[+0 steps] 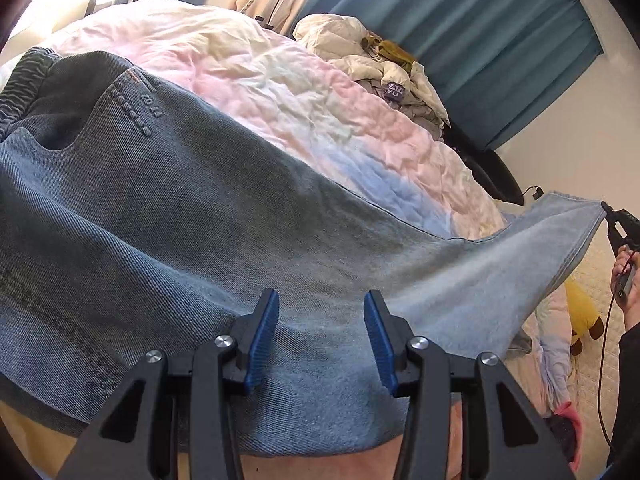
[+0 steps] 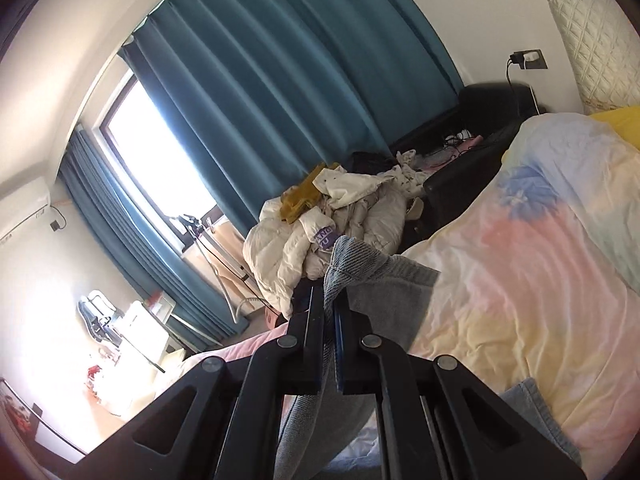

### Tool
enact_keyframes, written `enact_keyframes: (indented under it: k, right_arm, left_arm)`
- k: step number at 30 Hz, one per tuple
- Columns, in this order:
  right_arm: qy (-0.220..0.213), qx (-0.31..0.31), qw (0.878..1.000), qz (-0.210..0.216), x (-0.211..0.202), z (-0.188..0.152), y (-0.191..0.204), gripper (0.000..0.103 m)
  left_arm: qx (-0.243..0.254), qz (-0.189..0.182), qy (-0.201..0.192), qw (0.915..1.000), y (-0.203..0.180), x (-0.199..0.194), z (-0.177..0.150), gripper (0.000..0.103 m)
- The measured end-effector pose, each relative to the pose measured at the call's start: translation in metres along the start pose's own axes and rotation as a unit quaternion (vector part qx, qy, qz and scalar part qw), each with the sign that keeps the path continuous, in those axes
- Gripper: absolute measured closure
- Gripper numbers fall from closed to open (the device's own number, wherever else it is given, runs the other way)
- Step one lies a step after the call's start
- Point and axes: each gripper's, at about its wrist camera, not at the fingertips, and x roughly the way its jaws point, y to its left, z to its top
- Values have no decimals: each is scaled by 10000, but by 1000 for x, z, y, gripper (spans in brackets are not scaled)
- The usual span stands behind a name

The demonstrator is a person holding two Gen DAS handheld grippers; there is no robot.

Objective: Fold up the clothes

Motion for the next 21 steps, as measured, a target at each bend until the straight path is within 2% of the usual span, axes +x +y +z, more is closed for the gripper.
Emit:
enact_keyframes:
  k: [4,7,10,14,21]
  right_arm:
    - [90,280,9989,-365,-15,-25,-69,100]
    - [440,558,9940,-833,-24,-67,-139,100]
    - [754,937,9867,-1090,-33,-114,-199,100]
    - [892,1147,9821,-1200,-45,-152,-240,100]
    - [976,1360,9776,-1278,-61,-188,-265,100]
  left_arm:
    - [88,64,55,9999,-4,1,-2,58]
    - [187,65,115,9997,-7,4,-3,58]
    - [228,115,161,9995,-9,6,-4,58]
    - [233,153,186,9994,-9,8,-6,58]
    - [434,214,179,9987,-18,10,-9,58]
